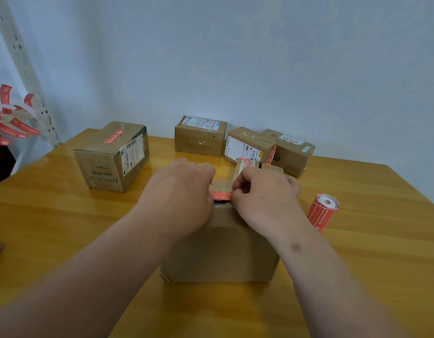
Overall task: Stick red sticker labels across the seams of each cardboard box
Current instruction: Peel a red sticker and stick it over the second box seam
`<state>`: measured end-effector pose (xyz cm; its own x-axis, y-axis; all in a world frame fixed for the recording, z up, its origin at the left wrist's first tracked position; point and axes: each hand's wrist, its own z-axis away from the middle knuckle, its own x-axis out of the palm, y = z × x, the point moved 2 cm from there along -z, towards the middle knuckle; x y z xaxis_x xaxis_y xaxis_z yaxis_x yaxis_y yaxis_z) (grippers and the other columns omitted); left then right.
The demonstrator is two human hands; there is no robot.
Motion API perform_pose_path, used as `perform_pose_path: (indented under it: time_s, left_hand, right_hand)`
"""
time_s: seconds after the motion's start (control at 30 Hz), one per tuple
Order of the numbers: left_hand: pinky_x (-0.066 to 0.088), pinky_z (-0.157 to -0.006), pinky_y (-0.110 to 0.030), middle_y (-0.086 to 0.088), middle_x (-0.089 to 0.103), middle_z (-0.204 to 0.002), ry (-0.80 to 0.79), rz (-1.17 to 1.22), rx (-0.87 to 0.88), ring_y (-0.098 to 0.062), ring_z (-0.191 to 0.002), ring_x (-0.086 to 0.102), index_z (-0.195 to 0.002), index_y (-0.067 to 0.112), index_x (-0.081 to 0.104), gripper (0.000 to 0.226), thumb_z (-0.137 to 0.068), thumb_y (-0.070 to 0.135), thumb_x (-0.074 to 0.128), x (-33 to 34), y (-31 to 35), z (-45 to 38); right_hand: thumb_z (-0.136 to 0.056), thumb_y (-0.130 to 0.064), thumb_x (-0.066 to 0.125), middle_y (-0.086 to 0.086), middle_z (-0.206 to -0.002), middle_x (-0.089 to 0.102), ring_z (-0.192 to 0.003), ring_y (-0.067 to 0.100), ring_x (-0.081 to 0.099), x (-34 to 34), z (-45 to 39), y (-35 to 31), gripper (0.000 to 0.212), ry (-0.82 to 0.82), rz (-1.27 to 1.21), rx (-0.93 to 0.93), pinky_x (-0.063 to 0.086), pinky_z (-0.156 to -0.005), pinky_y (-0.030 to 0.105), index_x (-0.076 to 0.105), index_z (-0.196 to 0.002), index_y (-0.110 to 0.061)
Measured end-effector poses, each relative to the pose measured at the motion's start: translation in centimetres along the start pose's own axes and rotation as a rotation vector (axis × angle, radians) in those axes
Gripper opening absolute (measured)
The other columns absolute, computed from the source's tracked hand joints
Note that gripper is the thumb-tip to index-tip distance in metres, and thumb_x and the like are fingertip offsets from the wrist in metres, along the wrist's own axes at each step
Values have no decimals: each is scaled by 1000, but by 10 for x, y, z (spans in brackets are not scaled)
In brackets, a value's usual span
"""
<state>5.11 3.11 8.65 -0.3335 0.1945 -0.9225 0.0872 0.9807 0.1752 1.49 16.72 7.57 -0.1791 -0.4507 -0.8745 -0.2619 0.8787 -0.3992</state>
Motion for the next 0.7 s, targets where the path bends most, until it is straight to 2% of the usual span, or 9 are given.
perform_pose_path:
  time_s: [0.13,0.27,0.33,0.43,0.5,0.57,0.63,0.67,0.7]
  left_hand:
    - [45,-72,-28,10,41,-78,-28,-32,19,-13,-82,44,-90,27,46,4,-94,28,49,1,3,0]
    - [43,-68,-27,9,49,-84,14,-54,20,-12,-86,47,-97,28,49,5,-94,33,48,1,1,1]
    - [39,-65,-25,9,52,-90,35,-26,-20,-11,-86,49,-102,31,50,10,-93,35,52,1,-6,1]
    - [43,-66,-27,13,49,-85,13,71,-103,-11,-83,49,-104,32,52,16,-88,32,58,4,-25,0]
    - [43,-66,-28,13,49,-83,-22,207,-148,-11,-79,49,-99,31,55,15,-85,28,61,7,-37,-1]
    - [40,-61,-24,9,53,-86,-59,320,-171,-10,-77,51,-93,32,56,11,-87,24,60,10,-41,-2]
    - [39,-61,-21,8,54,-93,-81,315,-165,-9,-79,50,-92,33,55,4,-91,30,56,13,-38,-4]
    - [43,-66,-23,8,53,-97,-92,283,-162,-9,-83,50,-94,33,53,6,-92,39,54,14,-35,-5]
    - [47,-73,-28,9,52,-100,-123,231,-168,-10,-89,49,-96,32,52,20,-90,52,52,16,-32,-6]
  right_hand:
    - [-86,-29,55,-9,-90,65,-103,16,54,1,2,0,7,1,41,-2,22,-109,45,60,-82,-31]
    - [-84,-32,56,-9,-91,64,-103,16,54,-1,3,1,3,-17,23,17,24,-108,45,58,-87,-32]
    - [-81,-33,59,-9,-97,59,-104,17,50,-2,2,5,17,-47,-13,55,26,-104,43,52,-95,-36]
    - [-79,-25,60,-6,-114,48,-114,20,41,-4,-1,15,31,-123,-103,137,32,-103,42,45,-103,-39]
    - [-82,-14,54,-2,-125,43,-122,24,37,-3,-3,20,29,-182,-229,195,37,-104,46,49,-99,-37]
    - [-84,-8,46,0,-126,45,-120,27,41,-3,-5,23,27,-221,-393,258,43,-99,46,55,-91,-33]
    - [-86,-17,45,0,-118,49,-113,26,46,-3,-6,20,19,-229,-462,287,46,-94,44,56,-88,-32]
    - [-87,-26,47,0,-115,50,-112,26,47,-2,-7,19,10,-229,-433,270,46,-94,45,56,-89,-31]
    - [-86,-37,51,-1,-114,50,-113,25,47,0,-7,18,10,-230,-373,236,45,-96,46,55,-91,-30]
